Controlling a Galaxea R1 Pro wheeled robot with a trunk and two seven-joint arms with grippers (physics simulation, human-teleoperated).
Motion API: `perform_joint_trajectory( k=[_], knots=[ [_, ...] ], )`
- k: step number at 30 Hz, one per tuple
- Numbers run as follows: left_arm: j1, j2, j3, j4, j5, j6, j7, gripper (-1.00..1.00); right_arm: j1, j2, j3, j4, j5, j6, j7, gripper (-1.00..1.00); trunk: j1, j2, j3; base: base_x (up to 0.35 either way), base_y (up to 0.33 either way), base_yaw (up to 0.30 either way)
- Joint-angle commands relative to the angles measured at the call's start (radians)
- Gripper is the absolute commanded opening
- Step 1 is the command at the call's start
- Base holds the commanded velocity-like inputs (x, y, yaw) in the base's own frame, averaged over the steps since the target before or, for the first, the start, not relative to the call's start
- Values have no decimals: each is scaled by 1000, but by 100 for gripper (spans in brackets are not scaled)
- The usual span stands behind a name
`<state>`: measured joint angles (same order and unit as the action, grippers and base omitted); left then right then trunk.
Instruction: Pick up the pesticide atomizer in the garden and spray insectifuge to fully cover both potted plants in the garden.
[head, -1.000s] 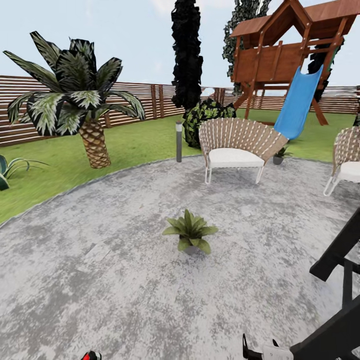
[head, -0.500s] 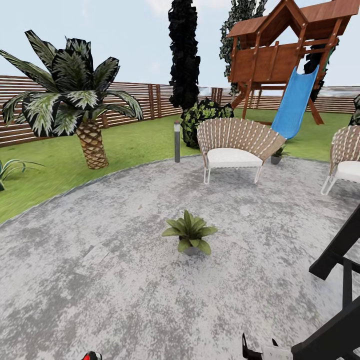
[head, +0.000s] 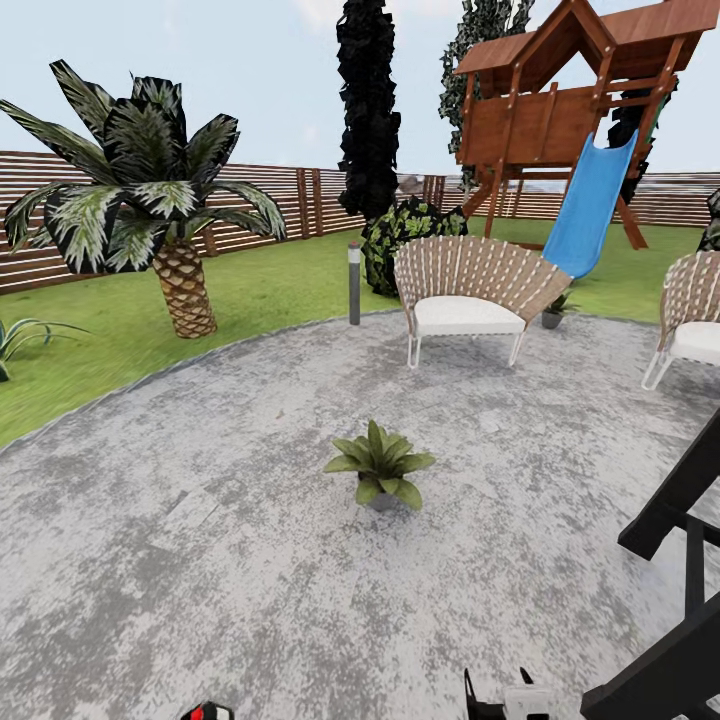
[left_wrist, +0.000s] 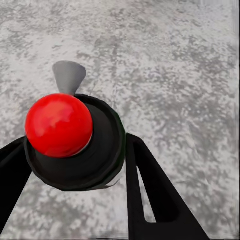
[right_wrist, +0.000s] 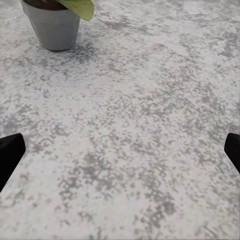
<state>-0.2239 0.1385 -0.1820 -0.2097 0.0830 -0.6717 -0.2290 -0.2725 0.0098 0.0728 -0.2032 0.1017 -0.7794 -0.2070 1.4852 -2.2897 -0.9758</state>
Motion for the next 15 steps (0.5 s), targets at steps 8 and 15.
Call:
perform_joint_trajectory(
  k=[8, 15],
  knots=[
    [-24, 73, -5, -2, -98, 9, -155, -100, 0, -10, 4, -7, 101, 2, 116, 100, 0, 0, -1, 0, 0, 0],
    [-118, 80, -4, -5, -385, 165, -261, -100, -23, -11, 4, -104, 292, 147, 271, 100, 0, 0, -1, 0, 0, 0]
  ],
)
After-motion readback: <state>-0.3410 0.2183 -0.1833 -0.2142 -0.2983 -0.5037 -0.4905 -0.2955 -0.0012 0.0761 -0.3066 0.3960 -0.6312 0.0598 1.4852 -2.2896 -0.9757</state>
